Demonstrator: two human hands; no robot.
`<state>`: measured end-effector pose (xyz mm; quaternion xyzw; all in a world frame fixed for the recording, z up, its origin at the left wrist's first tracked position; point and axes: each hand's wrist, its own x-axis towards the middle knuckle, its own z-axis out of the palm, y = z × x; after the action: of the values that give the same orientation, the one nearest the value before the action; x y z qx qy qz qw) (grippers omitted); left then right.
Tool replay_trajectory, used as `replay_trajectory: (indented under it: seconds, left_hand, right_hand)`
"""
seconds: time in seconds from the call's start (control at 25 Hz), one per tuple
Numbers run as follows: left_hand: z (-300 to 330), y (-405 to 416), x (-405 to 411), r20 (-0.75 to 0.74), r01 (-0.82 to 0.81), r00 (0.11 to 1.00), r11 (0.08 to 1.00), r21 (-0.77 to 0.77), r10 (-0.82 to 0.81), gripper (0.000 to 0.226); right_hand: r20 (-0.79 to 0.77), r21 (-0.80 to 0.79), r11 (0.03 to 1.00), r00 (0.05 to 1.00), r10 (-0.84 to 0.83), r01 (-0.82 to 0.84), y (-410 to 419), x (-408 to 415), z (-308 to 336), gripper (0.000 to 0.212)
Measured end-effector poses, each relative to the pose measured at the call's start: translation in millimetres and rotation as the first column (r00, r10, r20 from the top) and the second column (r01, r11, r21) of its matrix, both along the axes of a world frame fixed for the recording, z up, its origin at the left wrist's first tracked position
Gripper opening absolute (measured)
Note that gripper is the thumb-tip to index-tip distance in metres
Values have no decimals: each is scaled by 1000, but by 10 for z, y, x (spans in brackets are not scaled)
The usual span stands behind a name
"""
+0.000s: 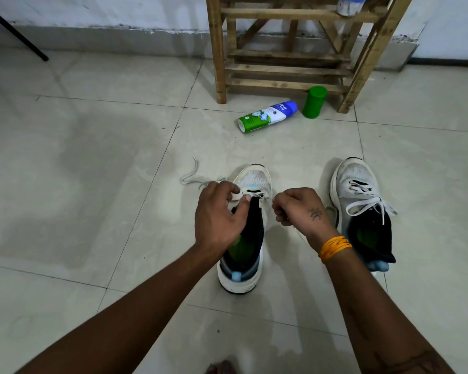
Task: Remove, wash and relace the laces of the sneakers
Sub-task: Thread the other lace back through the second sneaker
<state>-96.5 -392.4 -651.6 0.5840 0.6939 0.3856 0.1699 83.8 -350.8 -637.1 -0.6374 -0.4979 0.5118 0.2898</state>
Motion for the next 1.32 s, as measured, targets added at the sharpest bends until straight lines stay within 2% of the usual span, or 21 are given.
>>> replay_trajectory:
  seconds: [0.04,0.16,0.24,0.36,0.48,0.56,0.64,0.72,0.8,0.84,0.88,0.96,1.0,1.04,1.08,1.12,1.16,1.2,1.24,1.28,1.32]
  left_hand:
    - [58,62,2,-69,75,995,997,11,-74,22]
    - [192,206,103,-265,291,921,957,-19,-285,26]
    - [254,256,194,-304,356,885,933,-48,-353,24]
    - [323,298,224,-195,353,919,935,23,-342,22]
    - [403,308,153,-56,269,963,956,120,-264,10]
    - [485,282,115,56,226,970,963,144,-236,9]
    - [576,243,91,152,216,958,960,177,-243,6]
    - [679,199,68,171,218,952,953,208,-255,5]
    - [757,194,40,159,225,951,945,236,-266,6]
    - [782,205,23,174,222,948,945,239,-267,7]
    - [804,214,11,202,214,943,948,234,-263,8]
    - [830,234,-15,256,194,935,958,214,-246,7]
    - [832,241,-21,271,196,930,959,206,-248,6]
    - [828,240,-23,279,206,925,958,199,-257,5]
    - [827,233,-19,287,222,919,956,192,-271,4]
    - [828,224,-12,298,242,910,952,188,-290,4]
    - [828,218,-4,306,259,901,948,187,-306,3]
    - [828,217,1,313,265,896,946,189,-314,3]
    - [827,222,0,319,257,897,948,189,-307,3]
    - [830,228,-6,327,242,898,952,188,-293,4]
    - [830,241,-24,334,228,900,955,189,-281,4]
  right_hand:
    - [-80,-32,999,997,-13,11,-10,-8,102,23]
    - [-168,-21,1000,986,-7,4,-48,-19,371,21]
    - [-208,-10,1000,978,13,-16,-69,-34,496,21]
    - [-268,-25,997,962,59,-68,-88,-36,629,23]
    - [-298,-33,998,954,42,-54,-98,-13,657,24]
    - [-240,37,997,968,68,-61,-90,-32,603,20]
    - [-162,141,977,969,184,-162,-90,-93,574,23]
    - [-184,226,951,949,255,-211,-92,-158,583,16]
    - [-174,267,952,964,201,-150,-79,-164,562,16]
    - [-77,286,951,987,142,-115,-51,-132,501,18]
    - [116,308,944,990,83,-116,-5,-76,407,17]
    - [554,311,927,833,0,-207,30,23,267,13]
    - [600,302,928,800,-8,-217,29,27,262,10]
    - [505,305,929,863,28,-208,21,3,300,6]
    - [300,316,929,949,93,-191,4,-49,371,5]
    - [40,321,932,985,167,-170,-19,-105,468,5]
    - [-152,326,934,967,206,-148,-37,-151,552,5]
    - [-209,333,933,954,216,-138,-37,-171,579,10]
    - [-173,338,933,966,191,-124,-12,-162,548,14]
    - [-33,336,935,991,129,-111,37,-123,469,16]
    - [208,324,937,976,66,-132,89,-58,374,16]
